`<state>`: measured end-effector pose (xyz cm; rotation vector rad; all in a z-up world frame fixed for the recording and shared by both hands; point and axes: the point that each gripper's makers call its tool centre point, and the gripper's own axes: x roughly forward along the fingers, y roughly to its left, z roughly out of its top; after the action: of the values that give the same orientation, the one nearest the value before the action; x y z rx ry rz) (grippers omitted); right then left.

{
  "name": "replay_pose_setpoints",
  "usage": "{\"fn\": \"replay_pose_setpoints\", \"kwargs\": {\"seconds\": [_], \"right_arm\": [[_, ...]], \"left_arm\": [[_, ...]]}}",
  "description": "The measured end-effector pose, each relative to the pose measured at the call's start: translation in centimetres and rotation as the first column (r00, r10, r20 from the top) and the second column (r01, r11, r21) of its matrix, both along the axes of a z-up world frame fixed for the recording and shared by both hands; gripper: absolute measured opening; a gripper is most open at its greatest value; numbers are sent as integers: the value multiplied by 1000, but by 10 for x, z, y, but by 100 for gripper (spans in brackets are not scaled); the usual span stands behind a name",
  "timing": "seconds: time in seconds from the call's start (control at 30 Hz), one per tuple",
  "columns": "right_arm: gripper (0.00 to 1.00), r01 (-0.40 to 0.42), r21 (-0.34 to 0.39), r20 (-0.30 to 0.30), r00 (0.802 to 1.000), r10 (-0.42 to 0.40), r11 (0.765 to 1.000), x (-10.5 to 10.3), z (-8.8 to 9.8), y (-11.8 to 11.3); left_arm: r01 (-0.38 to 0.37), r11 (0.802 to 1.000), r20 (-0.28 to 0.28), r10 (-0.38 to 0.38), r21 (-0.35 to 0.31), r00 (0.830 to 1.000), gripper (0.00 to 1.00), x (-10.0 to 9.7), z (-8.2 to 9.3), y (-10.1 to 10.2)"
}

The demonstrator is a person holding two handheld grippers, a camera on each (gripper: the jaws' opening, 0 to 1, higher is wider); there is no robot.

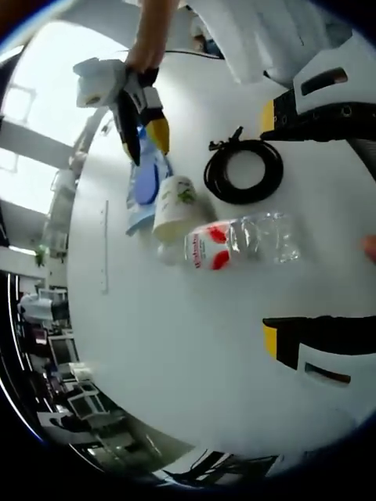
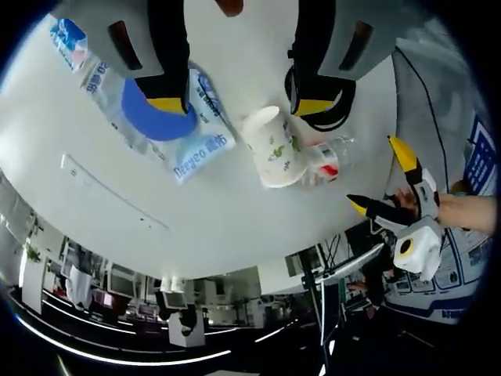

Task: Arrange the tabletop items into an orderly group along one side of the table until the central work area is clear of visible clutter.

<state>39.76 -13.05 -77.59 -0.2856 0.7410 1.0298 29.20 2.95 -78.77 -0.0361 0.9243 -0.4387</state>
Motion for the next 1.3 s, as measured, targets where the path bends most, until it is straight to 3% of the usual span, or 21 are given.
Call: {"fn": "replay_pose_setpoints", "kwargs": {"seconds": [0.23, 0.3, 0.4, 0.8, 1.07, 1.3], "right_arm": [[49, -150, -34, 3, 989, 150, 988, -10, 1, 21], [50, -220, -43, -7, 976, 220, 975, -13, 1, 32], [50, -293, -87, 27, 955, 297, 952, -11, 4, 47], [50, -385, -106, 38, 920, 391, 917, -6, 4, 90], [51, -455, -207, -10, 886, 463, 866, -7, -20, 96], [51, -475, -255, -51, 877, 479, 842, -7, -38, 98]], "left_arm": [[-35, 999, 0, 35, -17, 999, 89, -7, -1, 3], [-38, 999, -1, 38, -21, 999, 89, -8, -1, 3], [-42, 999, -4, 42, -19, 999, 89, -13, -3, 4], [-79, 997, 5, 79, -25, 997, 86, -5, 2, 7], [-96, 994, -3, 96, -51, 995, 84, 2, -3, -2], [-114, 991, -19, 113, -75, 993, 84, -3, -9, -4]]}}
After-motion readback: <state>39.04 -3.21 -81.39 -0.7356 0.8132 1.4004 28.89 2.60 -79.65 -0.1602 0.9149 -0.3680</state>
